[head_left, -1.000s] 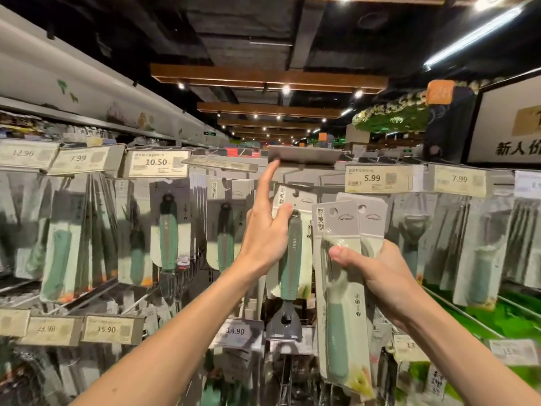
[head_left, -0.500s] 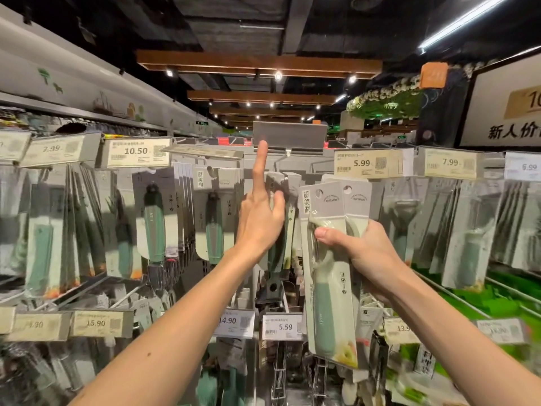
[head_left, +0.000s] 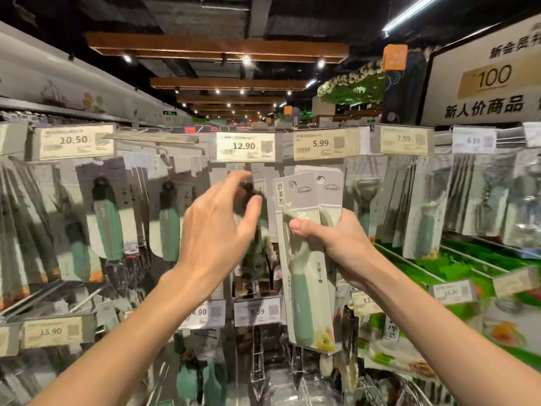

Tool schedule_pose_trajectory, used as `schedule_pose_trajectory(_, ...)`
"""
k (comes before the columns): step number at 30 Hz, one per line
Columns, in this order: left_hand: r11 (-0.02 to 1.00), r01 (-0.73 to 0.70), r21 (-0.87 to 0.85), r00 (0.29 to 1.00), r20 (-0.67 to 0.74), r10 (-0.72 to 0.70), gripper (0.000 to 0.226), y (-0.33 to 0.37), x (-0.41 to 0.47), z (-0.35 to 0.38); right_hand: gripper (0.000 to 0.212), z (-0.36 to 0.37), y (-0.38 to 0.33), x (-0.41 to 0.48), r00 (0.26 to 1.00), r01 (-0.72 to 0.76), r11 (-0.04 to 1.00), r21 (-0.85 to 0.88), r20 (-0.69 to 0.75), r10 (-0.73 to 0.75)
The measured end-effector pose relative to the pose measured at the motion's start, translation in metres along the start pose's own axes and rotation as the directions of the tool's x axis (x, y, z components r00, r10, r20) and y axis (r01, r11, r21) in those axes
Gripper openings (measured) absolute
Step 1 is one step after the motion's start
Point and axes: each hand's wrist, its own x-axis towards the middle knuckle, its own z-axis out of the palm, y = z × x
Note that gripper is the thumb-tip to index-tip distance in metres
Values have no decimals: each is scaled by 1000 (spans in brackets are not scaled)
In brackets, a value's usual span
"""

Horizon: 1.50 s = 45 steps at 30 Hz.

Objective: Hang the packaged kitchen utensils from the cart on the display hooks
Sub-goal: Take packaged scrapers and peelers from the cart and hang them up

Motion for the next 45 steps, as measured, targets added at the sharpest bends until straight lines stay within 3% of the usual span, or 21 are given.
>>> schedule_pose_trajectory(1, 996, 37, -82, 998, 53, -32, 35, 4, -3, 0, 28, 0, -1, -1, 1000, 2, 1000, 14, -3, -2)
schedule_pose_trajectory(3, 939, 205, -276, 961, 239, -140, 41, 11, -7, 5, 29, -1, 0, -3, 1000, 6, 999, 54, -10, -5)
schedule_pose_trajectory(5, 820, 388, -421, 890, 401, -215, 53, 20, -7, 11, 29, -2, 0, -5, 1000, 8, 994, 109, -20, -5)
schedule_pose_trajectory(9, 594, 591, -546, 789, 545, -283, 64, 32, -1, 25, 34, -12, 1, -11, 999, 17, 986, 167, -38, -11)
schedule_pose_trajectory(14, 349, 720, -600, 685, 696, -216, 60, 49, 1, 49, 29, -32, 4, -28, 997, 12, 989, 145, -77, -1)
schedule_pose_trajectory(17, 265, 710, -652, 698, 701, -147, 19, 67, -2, 63, 32, -49, 6, -38, 991, 2, 995, 96, -136, 11)
schedule_pose_trajectory(18, 259, 700, -665, 709, 689, -148, 14, 74, -2, 67, 37, -56, 8, -41, 985, -7, 998, 60, -170, 17)
schedule_pose_trajectory(20, 249, 676, -694, 734, 666, -134, 31, 85, -1, 78, 50, -70, 11, -45, 966, -35, 998, 57, -253, 48)
schedule_pose_trajectory(22, 245, 669, -701, 739, 661, -130, 37, 94, 2, 89, 53, -87, 11, -49, 944, -71, 991, 112, -313, 103)
schedule_pose_trajectory(25, 318, 653, -687, 744, 661, -100, 12, 102, 2, 110, 38, -119, 9, -52, 913, -63, 990, 130, -392, 110)
schedule_pose_trajectory(28, 409, 615, -674, 765, 637, -100, 10, 113, 4, 131, 49, -154, 8, -53, 878, -73, 988, 137, -461, 129)
schedule_pose_trajectory(32, 482, 556, -677, 800, 594, -89, 21, 130, 9, 157, 41, -196, 8, -48, 888, -90, 989, 115, -441, 132)
schedule_pose_trajectory(36, 549, 487, -679, 849, 516, -115, 36, 153, 16, 181, 66, -230, 7, -34, 922, -114, 992, 53, -367, 126)
schedule_pose_trajectory(38, 620, 432, -655, 880, 456, -131, 24, 165, 19, 189, 71, -244, 7, -24, 942, -117, 993, 12, -314, 115)
schedule_pose_trajectory(39, 661, 399, -636, 895, 427, -129, 11, 171, 20, 191, 68, -251, 8, -19, 950, -107, 994, 1, -294, 103)
schedule_pose_trajectory(43, 778, 298, -554, 924, 373, -89, 35, 188, 25, 201, 15, -275, 16, -1, 978, -29, 998, -60, -208, 16)
schedule_pose_trajectory(45, 782, 301, -546, 917, 391, -80, 35, 192, 29, 205, 14, -281, 19, 3, 989, -17, 999, -47, -148, 9)
